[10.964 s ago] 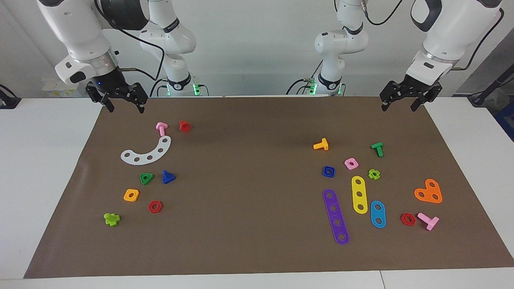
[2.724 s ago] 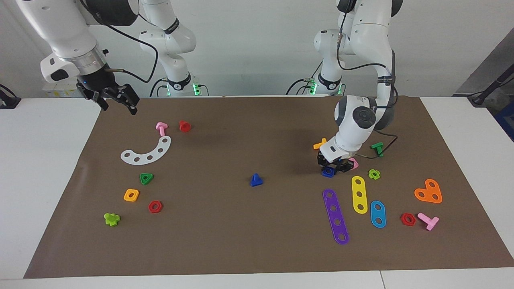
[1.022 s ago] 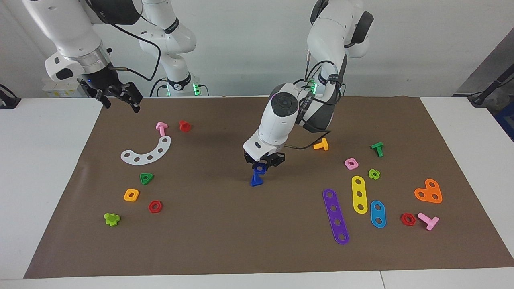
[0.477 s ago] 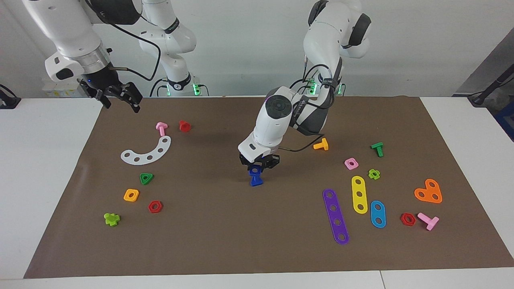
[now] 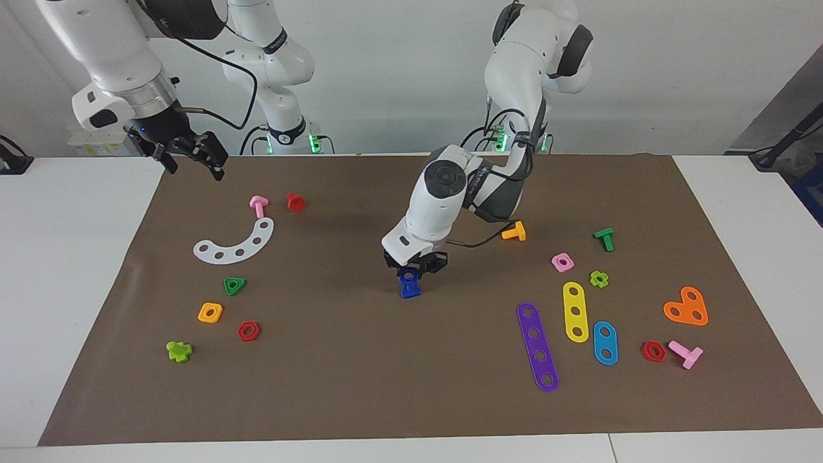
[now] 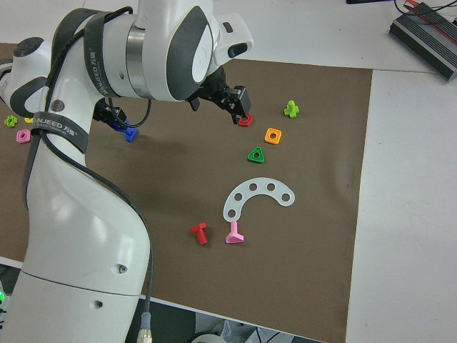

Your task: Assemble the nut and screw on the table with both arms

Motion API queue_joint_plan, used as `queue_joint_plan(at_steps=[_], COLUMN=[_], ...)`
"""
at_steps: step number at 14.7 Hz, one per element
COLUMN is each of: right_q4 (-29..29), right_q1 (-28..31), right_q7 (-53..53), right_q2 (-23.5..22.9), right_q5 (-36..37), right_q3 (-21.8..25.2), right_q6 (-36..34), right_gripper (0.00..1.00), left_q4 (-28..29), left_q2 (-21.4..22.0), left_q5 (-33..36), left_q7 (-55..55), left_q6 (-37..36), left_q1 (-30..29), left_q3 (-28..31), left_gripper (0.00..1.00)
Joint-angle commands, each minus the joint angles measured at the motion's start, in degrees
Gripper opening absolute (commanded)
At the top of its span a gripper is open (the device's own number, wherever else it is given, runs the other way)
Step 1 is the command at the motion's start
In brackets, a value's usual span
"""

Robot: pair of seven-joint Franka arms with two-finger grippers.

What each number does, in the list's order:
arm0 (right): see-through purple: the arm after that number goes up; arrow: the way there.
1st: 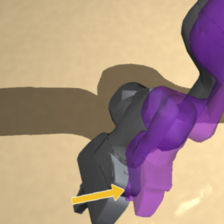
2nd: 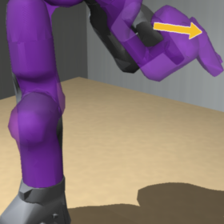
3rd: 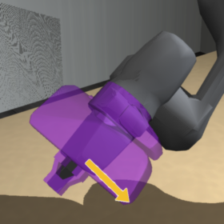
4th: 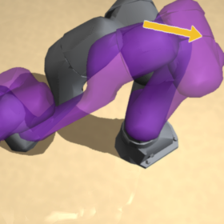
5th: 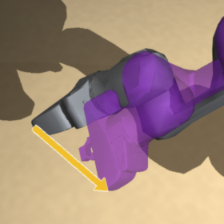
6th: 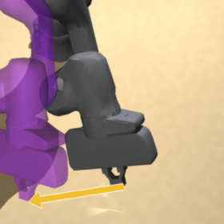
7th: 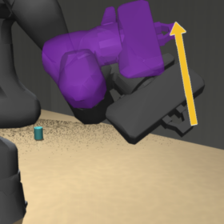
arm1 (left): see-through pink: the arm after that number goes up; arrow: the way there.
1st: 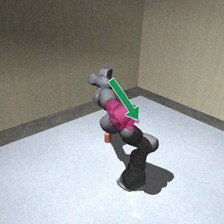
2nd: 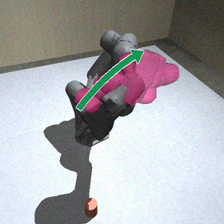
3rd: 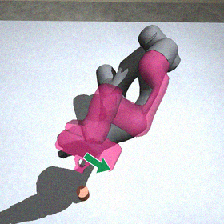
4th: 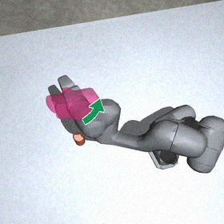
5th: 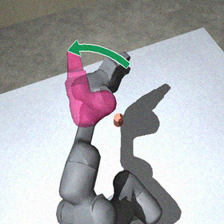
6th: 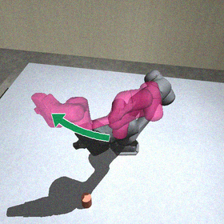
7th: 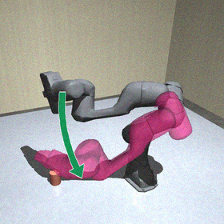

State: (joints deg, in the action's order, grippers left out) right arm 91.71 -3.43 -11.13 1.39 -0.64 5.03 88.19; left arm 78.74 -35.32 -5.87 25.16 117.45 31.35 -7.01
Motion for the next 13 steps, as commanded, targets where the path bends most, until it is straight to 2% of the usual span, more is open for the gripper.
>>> queue_joint_plan(at_steps=[1,10,13], right_q4=[1.7,1.7,1.7], right_q1=[0.1,0.1,0.1], right_q7=[1.5,1.5,1.5], right_q2=[1.5,1.5,1.5], right_q5=[-0.2,-0.2,-0.2], right_q3=[0.1,0.1,0.1], right_q6=[0.2,0.3,0.2], right_gripper=[1.0,1.0,1.0], left_q4=[0.3,1.2,3.5], left_q2=[-0.8,-1.2,-1.2], left_q5=[0.6,2.1,2.8], left_q7=[0.8,0.9,0.9], left_q6=[2.0,2.3,5.2], left_q1=[1.2,1.1,1.2], left_q3=[1.2,1.7,1.7], left_gripper=[0.2,0.2,0.2])
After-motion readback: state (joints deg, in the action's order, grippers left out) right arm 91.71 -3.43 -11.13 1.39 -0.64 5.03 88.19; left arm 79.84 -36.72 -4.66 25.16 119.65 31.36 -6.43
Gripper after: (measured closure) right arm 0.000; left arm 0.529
